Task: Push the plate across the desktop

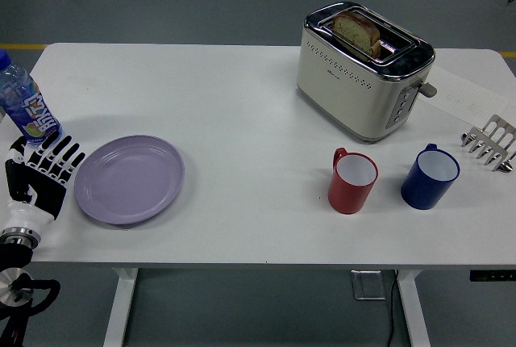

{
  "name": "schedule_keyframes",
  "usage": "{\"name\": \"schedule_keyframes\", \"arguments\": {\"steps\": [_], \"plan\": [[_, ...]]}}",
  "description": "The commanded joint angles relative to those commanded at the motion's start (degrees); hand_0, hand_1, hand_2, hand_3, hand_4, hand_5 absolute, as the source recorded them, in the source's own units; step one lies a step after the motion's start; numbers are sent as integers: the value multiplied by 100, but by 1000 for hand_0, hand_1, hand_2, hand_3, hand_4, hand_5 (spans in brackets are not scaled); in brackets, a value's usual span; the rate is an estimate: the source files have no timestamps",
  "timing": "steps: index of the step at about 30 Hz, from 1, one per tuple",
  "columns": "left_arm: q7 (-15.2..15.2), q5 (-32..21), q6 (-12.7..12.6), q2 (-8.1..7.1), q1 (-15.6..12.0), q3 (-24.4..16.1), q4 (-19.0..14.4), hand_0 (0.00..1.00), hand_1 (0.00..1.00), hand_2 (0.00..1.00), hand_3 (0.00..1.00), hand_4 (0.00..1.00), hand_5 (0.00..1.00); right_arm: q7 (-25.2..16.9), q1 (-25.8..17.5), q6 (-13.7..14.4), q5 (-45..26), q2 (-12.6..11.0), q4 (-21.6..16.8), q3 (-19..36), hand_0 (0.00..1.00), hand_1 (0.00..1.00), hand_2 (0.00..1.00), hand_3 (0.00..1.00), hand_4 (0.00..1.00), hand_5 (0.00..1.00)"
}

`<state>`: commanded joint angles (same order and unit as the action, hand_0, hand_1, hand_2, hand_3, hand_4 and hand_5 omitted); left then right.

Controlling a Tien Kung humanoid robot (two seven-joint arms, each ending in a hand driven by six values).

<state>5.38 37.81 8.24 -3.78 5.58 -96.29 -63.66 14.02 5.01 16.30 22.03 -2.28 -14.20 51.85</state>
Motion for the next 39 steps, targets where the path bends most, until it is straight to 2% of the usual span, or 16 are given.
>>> {"name": "schedule_keyframes", "arguments": {"steps": [20, 29, 39], "plan": [[106, -91, 11, 48, 58, 201, 148, 735, 742, 695, 664, 612, 998, 7, 11, 2, 33, -1, -2, 15, 582, 520, 610, 591, 260, 563], [153, -106, 12, 157, 117, 293, 127, 735, 742, 694, 664, 610, 998, 4, 13, -5, 50, -3, 0, 21, 582, 521, 610, 591, 260, 562], [185, -147, 9, 212, 116, 384, 142, 734, 741, 693, 662, 609, 998, -4, 7, -5, 54, -4, 0, 28, 581, 521, 610, 591, 261, 560]]}}
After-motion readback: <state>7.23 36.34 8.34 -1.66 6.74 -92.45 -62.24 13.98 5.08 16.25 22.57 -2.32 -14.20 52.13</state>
